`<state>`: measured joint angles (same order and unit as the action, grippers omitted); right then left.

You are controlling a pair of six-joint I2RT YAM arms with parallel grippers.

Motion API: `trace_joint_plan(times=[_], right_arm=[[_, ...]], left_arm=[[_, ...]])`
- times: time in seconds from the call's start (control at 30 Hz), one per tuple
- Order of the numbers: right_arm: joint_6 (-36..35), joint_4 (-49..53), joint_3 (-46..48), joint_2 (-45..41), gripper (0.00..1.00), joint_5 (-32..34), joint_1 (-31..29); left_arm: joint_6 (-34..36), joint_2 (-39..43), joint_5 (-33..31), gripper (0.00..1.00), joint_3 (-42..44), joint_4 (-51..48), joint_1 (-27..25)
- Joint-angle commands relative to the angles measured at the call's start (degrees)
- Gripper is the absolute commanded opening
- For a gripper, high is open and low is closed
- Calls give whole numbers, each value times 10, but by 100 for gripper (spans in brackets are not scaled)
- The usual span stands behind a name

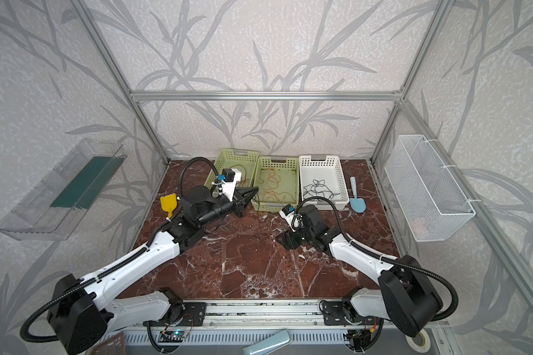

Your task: Untangle the cables

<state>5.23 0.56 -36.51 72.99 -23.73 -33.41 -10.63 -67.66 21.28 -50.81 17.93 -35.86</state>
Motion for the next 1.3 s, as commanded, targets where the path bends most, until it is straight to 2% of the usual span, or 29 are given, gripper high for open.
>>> trace_joint_plan(times=[0.0, 0.2, 0.4, 0.53, 0.63, 0.73, 1.1, 1.27], right_arm=[[-28, -97, -5, -19, 73, -25, -16], [-33, -141, -52, 17, 75, -10, -37], [-2, -215, -80, 73, 70, -49, -42], [5, -207, -97, 88, 57, -4, -42], [-6, -189, -99, 96, 43, -11, -41], [-5, -184, -82, 103, 35, -21, -41], [20, -185, 11, 80, 29, 21, -30], [50, -193, 43, 42, 17, 34, 6]], left_arm=[[17, -4, 17, 0, -29, -7, -15], [39, -10, 8, 0, -70, -25, -46], [54, -29, 2, 0, -120, -21, -58], [60, -56, 11, 0, -160, -16, -64], [70, -76, -2, 0, -196, -12, -65], [84, -105, -21, 0, -248, -7, -66], [106, -264, -6, 0, -486, 21, -62], [99, -345, 10, 0, -602, 9, -58]])
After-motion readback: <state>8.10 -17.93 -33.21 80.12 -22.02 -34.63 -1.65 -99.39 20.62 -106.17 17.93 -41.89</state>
